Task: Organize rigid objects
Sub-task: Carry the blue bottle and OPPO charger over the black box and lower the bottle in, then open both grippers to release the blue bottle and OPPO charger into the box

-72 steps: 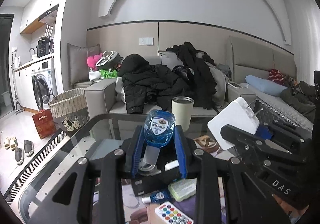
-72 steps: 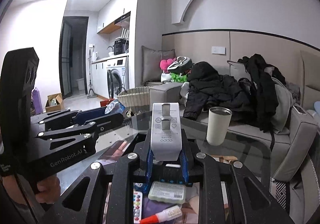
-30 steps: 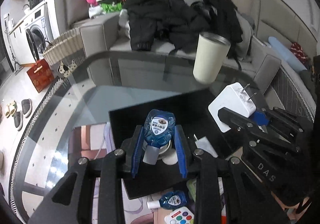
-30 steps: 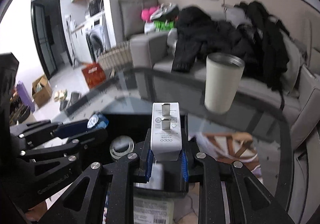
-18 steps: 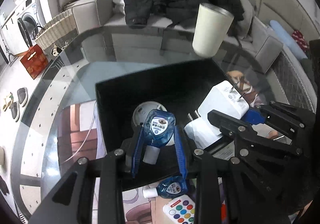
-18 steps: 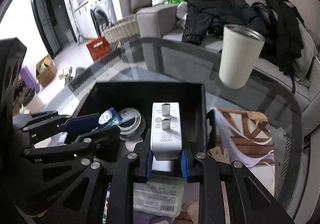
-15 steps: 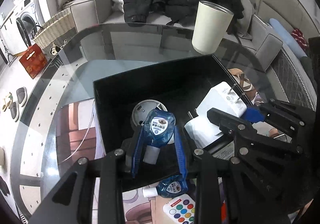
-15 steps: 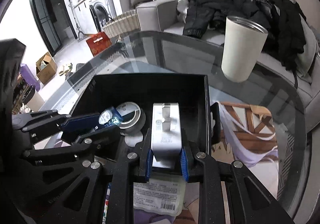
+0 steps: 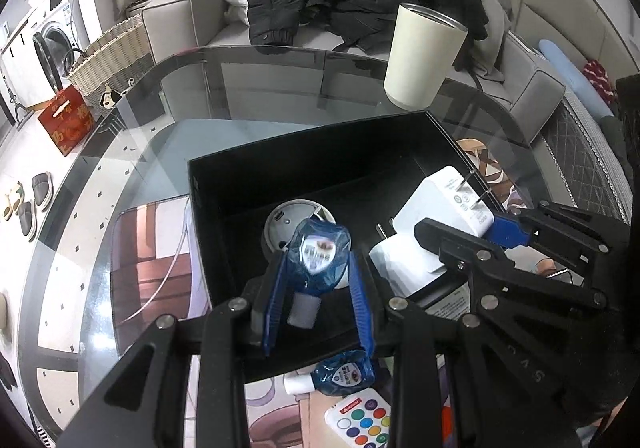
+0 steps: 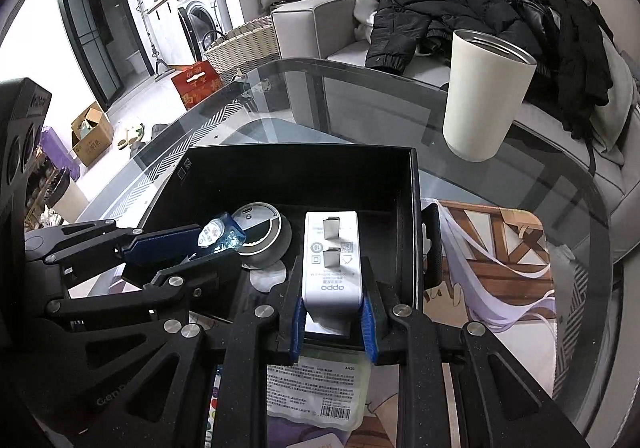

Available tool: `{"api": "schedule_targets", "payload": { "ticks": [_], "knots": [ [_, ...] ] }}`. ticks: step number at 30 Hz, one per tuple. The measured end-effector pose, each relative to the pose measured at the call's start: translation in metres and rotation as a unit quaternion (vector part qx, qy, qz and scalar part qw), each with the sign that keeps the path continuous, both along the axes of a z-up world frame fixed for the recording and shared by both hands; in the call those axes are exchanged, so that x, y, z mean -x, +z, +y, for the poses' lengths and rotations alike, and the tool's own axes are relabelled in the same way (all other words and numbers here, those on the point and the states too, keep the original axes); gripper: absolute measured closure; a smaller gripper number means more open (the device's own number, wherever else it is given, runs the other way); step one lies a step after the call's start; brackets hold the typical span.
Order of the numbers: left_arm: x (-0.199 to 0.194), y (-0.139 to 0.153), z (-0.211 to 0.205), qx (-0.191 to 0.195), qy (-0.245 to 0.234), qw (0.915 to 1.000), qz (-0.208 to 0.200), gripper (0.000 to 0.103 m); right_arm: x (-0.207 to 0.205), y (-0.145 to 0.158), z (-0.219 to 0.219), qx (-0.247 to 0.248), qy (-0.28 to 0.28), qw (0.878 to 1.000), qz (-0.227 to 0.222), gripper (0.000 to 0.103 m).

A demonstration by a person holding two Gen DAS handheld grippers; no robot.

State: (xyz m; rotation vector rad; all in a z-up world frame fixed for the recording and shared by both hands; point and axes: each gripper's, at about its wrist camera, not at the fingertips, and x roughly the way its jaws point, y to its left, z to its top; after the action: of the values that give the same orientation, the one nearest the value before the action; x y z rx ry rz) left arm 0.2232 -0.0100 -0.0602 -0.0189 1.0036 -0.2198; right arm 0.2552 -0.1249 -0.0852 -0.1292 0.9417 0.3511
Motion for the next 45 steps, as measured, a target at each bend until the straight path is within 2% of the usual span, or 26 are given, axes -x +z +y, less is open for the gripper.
{"api": "schedule_targets", "payload": {
  "ticks": [10,14,22,31,37,40,43,45],
  "knots": [
    [0.001,0.000,0.002,0.001,0.002,1.0000,-0.004,0.072,0.001,0.003,-0.004,0.000,-0.003,1.000,0.003,0.080],
    [0.001,0.002,0.001,-0.008,0.006,0.9999,-0.009,0.069,-0.001,0.003,-0.004,0.000,-0.004,1.000,0.004,0.079],
    [0.002,0.004,0.004,-0.001,0.010,0.9999,-0.012,0.066,-0.001,0.004,-0.006,-0.004,-0.007,1.000,0.004,0.078],
    [0.006,0.011,0.009,0.017,0.018,0.9995,-0.019,0.057,0.003,0.014,-0.011,-0.017,-0.017,1.000,-0.004,0.071],
    [0.018,0.031,0.013,0.041,0.019,0.9980,-0.045,0.051,0.016,0.039,-0.017,-0.032,-0.022,0.998,-0.043,0.069],
    [0.028,0.044,0.015,0.048,0.021,0.9963,-0.068,0.050,0.029,0.057,-0.019,-0.040,-0.021,0.996,-0.080,0.069],
    [0.042,0.062,0.015,0.052,0.023,0.9924,-0.110,0.050,0.051,0.080,-0.020,-0.051,-0.019,0.989,-0.140,0.069],
    [0.055,0.074,0.016,0.049,0.027,0.9879,-0.145,0.050,0.073,0.097,-0.021,-0.059,-0.018,0.978,-0.201,0.069]
  ]
}}
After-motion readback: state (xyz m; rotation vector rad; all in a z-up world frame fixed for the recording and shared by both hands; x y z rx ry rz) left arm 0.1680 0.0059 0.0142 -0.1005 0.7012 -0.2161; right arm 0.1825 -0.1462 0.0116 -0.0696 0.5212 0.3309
